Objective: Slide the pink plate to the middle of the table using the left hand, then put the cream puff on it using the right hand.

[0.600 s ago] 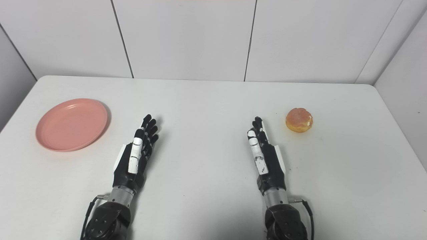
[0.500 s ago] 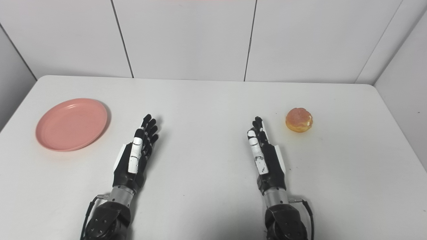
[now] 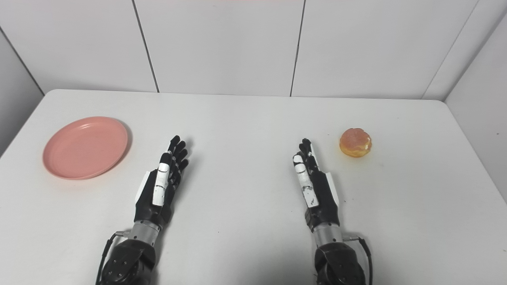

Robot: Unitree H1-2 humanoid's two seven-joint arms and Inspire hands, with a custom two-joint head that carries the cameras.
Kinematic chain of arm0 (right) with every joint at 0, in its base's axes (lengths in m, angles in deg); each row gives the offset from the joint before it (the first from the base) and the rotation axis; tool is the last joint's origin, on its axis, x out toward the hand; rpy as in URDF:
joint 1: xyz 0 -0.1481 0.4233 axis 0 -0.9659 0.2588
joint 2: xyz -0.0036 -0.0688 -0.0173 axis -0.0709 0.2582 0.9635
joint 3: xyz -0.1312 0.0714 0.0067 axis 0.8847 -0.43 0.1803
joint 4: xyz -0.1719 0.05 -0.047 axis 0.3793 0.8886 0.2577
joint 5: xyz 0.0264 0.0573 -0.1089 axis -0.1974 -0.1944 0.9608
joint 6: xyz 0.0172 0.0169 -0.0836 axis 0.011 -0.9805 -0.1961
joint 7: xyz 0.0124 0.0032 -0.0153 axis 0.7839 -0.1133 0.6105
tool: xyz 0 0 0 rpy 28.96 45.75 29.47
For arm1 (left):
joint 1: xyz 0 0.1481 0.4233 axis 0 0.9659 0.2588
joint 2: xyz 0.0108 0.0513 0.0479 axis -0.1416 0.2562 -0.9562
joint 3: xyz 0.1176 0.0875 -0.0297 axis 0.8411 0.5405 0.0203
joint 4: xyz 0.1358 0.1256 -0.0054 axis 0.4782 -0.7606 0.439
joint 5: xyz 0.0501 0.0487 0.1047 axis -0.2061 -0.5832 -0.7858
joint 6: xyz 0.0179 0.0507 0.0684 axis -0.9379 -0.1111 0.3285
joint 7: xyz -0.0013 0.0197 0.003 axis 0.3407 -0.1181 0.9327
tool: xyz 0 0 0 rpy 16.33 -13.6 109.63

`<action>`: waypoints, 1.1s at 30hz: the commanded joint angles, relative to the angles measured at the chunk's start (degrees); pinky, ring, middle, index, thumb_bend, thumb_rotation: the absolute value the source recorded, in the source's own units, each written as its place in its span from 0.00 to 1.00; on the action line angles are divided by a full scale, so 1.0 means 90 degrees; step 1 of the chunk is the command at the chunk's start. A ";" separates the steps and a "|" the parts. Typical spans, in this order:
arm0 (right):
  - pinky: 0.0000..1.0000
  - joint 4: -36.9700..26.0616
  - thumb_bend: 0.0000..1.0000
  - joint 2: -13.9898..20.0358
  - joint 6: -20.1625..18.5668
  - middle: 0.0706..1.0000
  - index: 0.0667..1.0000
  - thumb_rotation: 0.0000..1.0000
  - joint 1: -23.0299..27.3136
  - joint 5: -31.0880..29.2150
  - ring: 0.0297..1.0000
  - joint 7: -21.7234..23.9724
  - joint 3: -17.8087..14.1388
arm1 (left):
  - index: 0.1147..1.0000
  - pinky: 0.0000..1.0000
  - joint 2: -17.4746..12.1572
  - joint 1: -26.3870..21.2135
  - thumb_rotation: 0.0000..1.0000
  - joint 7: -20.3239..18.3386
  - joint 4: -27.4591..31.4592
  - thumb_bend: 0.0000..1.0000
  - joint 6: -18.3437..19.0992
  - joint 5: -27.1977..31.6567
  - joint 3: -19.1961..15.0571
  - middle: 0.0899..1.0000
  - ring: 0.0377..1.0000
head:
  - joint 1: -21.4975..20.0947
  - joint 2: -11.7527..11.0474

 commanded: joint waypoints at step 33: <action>1.00 0.0103 0.57 0.0572 0.0508 1.00 1.00 0.90 -0.0007 -0.0466 1.00 0.0641 -0.0269 | 1.00 1.00 0.0577 -0.0072 1.00 0.0639 -0.0626 0.69 -0.0609 -0.0818 0.0397 1.00 1.00 | 0.1963 -0.0927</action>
